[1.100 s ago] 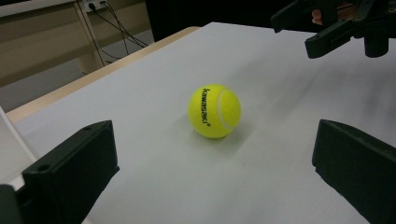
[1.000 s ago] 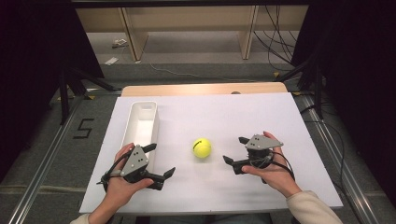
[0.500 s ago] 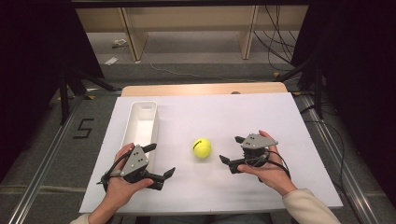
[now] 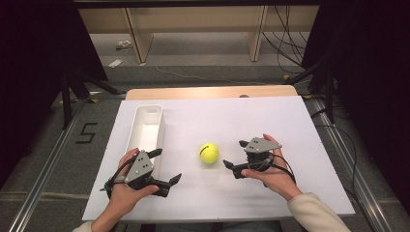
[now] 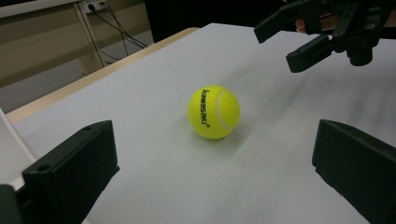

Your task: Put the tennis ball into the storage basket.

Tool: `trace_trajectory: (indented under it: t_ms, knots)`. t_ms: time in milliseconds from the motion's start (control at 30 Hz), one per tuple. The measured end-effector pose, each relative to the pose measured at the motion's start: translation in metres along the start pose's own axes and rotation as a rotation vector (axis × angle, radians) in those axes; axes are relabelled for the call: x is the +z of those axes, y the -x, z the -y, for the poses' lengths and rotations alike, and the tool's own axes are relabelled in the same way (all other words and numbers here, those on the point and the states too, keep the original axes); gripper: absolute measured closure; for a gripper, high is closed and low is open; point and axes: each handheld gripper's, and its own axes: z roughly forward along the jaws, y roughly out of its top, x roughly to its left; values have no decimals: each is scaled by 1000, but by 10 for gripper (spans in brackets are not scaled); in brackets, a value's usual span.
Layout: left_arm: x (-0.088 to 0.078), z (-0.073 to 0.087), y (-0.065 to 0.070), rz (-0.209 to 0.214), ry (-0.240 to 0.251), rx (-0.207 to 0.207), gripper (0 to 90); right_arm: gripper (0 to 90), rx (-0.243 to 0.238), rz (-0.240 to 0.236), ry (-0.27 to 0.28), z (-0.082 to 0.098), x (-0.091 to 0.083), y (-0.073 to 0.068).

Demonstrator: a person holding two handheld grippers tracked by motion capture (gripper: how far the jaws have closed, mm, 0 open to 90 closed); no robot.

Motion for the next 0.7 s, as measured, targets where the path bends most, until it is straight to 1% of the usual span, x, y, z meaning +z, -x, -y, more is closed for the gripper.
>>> trace_trajectory:
  t_ms: [233,700]
  knots:
    - [0,0,0,1,0,-5,0,107,-1,1,-1,-1,4,-1]
    - [0,0,0,1,1,0,0,106,2,-2,-7,-4,14,-2]
